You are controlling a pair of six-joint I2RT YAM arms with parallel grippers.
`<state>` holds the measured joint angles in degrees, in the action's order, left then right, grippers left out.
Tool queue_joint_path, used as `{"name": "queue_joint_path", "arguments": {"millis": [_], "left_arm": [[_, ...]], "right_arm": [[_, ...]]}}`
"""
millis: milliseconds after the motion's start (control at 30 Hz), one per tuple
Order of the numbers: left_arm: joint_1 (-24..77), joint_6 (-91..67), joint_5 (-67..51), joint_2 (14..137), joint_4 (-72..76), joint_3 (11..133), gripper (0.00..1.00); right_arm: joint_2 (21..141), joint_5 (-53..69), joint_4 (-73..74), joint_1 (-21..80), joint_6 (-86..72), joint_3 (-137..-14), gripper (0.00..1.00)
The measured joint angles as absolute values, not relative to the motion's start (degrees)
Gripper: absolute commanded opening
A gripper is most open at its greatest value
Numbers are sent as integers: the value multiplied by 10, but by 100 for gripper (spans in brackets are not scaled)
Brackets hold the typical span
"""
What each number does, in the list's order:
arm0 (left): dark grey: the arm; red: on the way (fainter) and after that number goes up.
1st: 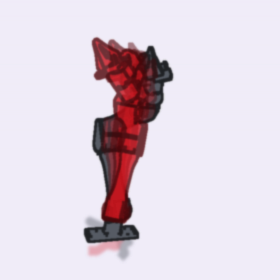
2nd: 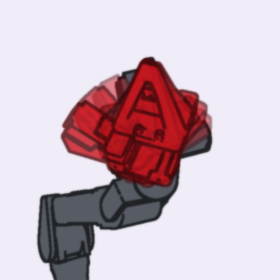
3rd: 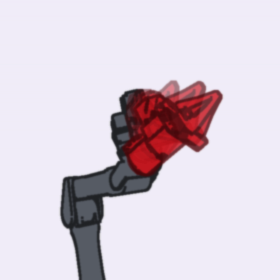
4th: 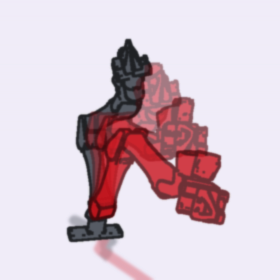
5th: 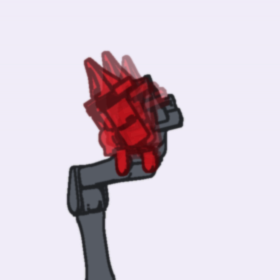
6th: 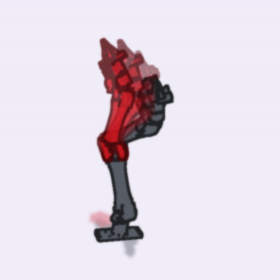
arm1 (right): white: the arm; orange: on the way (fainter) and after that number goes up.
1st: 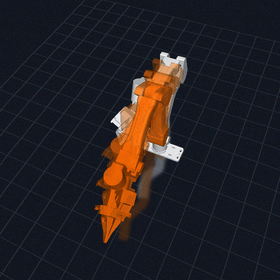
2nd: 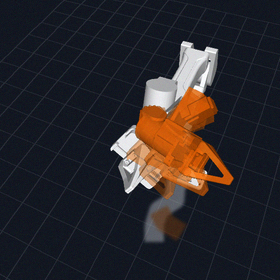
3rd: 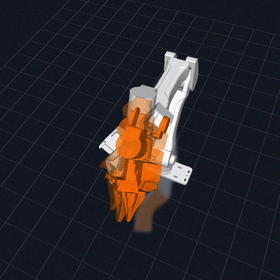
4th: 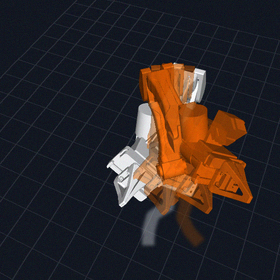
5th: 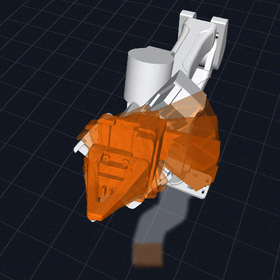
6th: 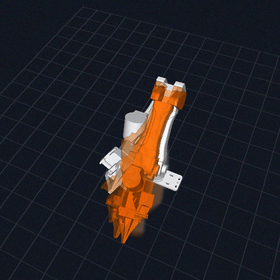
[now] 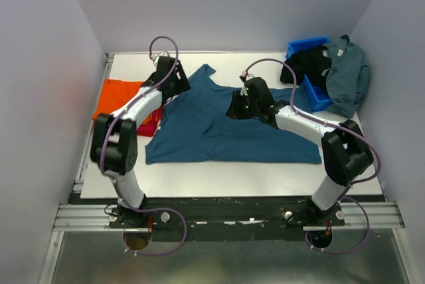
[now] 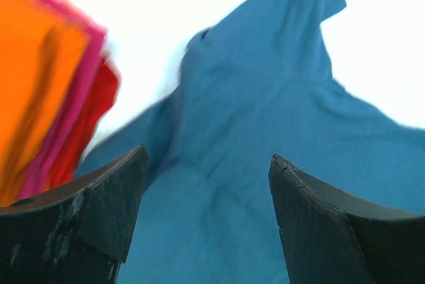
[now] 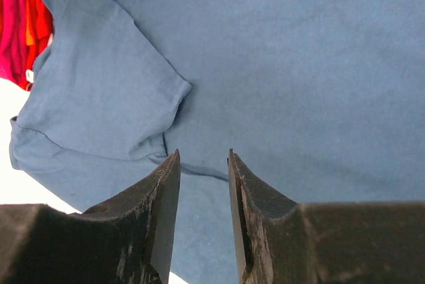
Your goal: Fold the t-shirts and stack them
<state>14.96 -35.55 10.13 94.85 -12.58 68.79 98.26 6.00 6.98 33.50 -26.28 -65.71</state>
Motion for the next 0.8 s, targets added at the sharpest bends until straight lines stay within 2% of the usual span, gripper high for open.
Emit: {"name": "queue_joint_path", "arguments": {"millis": [233, 500, 700, 767, 800], "left_arm": [[150, -309, 65, 1233, -184, 1009, 85], [143, -283, 48, 1375, -258, 1216, 83], [133, -291, -4, 1462, -303, 1333, 74], [128, -299, -19, 1473, -314, 1332, 63], [126, -302, -24, 1476, -313, 1328, 55]], "right_arm": [[943, 55, 24, 313, -272, -609, 43], [941, 63, -6, 295, -284, -590, 43], [941, 73, -18, 295, -285, -587, 43], [941, 75, -21, 295, -285, -586, 42], [941, 76, -21, 295, -285, -586, 42]]}}
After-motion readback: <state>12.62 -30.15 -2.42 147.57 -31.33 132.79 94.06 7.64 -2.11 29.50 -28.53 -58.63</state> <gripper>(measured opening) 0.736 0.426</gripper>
